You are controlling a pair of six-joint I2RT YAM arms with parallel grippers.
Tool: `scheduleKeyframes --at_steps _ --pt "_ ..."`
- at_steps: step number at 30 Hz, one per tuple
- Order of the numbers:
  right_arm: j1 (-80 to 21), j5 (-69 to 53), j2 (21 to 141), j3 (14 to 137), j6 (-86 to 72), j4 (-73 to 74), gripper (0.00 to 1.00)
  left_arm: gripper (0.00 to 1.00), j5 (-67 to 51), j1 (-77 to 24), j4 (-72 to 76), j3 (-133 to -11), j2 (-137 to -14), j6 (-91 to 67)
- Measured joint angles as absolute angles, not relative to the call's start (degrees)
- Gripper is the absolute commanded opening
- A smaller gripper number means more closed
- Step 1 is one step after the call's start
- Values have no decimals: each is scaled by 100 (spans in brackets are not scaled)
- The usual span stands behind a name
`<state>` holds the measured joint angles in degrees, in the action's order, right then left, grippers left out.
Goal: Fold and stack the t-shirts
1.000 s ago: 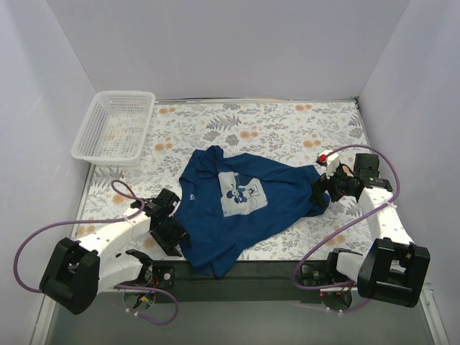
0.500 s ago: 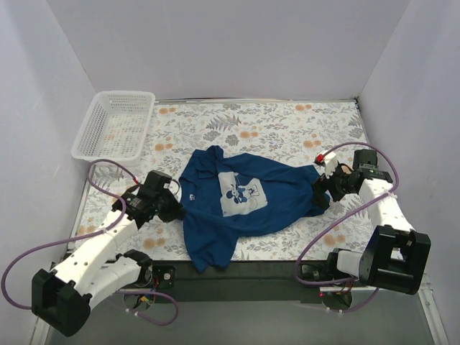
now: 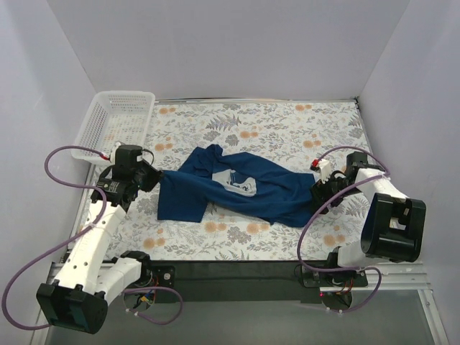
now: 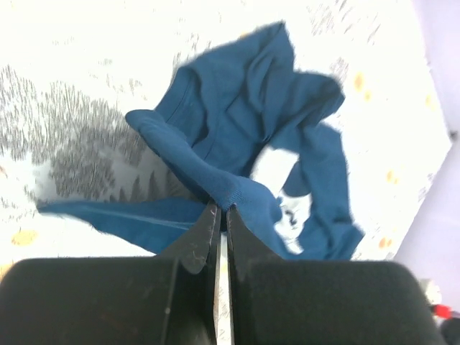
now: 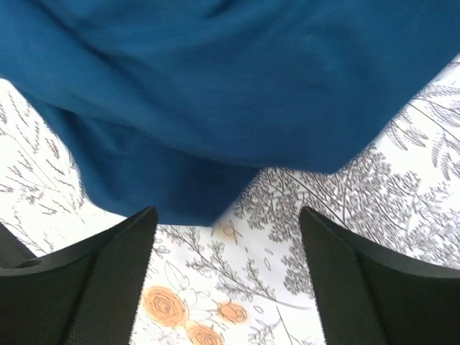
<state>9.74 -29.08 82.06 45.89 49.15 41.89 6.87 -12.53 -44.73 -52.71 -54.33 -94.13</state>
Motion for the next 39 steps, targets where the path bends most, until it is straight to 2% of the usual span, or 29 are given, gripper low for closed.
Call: scheduleKeyframes --at_steps 4,11,15,17,20,24,27,30,31,32,39 --pt "974 -3120 8565 4722 4840 4202 64 0 497 -851 -4226 -5422 -5680 -9266" --pt "746 -3616 8366 4748 5293 4619 66 0 -73 -451 -3865 -5360 -6226 -9124" --pt "19 -3675 7629 4670 5927 4945 64 0 -266 -368 -3745 -5356 -6357 -9080" --pt "-554 -3653 7314 4552 6193 5037 59 0 -340 -344 -3701 -5356 -6414 -9063" --pt "-1153 -3627 7227 4425 6342 5137 54 0 -423 -318 -3673 -5352 -6449 -9037" --pt "-1439 -3413 7349 4307 6285 5081 50 0 -499 -294 -3614 -5299 -6449 -9015" --pt "-1656 -3183 7470 4209 6099 4888 44 0 -541 -268 -3588 -5284 -6449 -9004" --pt "-1935 -2974 7559 4091 5889 4709 20 0 -561 -235 -3573 -5284 -6449 -8976" --pt "-2008 -2928 7588 4077 5817 4674 4 0 -563 -224 -3573 -5284 -6449 -8962" --pt "-2053 -2882 7612 4077 5771 4644 1 0 -563 -215 -3573 -5284 -6449 -8952" --pt "-1758 -2711 7207 4604 5811 4978 1 0 -528 -89 -3599 -5284 -6449 -8779"
